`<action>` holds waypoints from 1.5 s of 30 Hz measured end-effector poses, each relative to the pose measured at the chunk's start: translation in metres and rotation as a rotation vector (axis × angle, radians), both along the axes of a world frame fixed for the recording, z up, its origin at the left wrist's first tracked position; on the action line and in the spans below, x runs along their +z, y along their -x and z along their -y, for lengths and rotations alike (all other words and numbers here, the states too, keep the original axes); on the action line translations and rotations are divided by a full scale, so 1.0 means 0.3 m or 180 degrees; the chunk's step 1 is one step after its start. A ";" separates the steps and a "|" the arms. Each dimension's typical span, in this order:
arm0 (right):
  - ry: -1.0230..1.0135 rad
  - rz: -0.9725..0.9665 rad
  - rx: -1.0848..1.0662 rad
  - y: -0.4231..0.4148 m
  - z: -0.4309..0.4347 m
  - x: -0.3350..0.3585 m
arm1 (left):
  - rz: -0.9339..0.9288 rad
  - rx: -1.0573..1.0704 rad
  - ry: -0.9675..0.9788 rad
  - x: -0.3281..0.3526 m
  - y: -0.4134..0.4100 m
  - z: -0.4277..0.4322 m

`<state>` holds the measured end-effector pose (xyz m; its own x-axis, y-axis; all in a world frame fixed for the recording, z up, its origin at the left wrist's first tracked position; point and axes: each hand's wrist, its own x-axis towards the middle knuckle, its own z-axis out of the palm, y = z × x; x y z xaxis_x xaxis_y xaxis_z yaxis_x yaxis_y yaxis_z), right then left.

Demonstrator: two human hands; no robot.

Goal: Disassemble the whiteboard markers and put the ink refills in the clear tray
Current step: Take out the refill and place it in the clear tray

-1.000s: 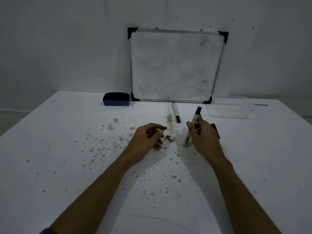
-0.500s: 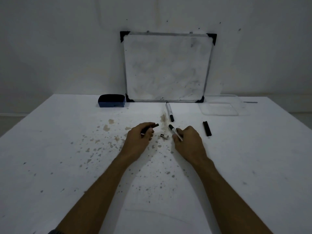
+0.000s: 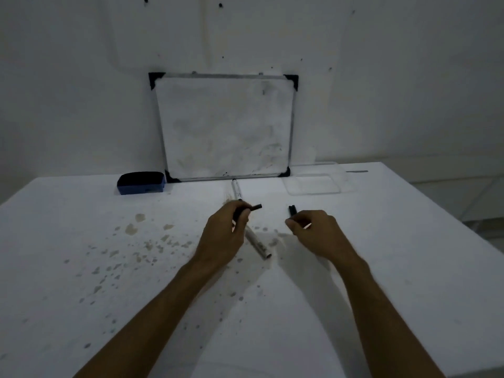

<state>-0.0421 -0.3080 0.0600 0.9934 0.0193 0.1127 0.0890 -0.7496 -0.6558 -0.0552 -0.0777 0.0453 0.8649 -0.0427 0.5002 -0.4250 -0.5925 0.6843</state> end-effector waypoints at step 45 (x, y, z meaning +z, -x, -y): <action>-0.0745 0.0127 -0.0241 -0.141 0.200 -0.020 | -0.0553 -0.0678 -0.1525 0.255 -0.254 0.184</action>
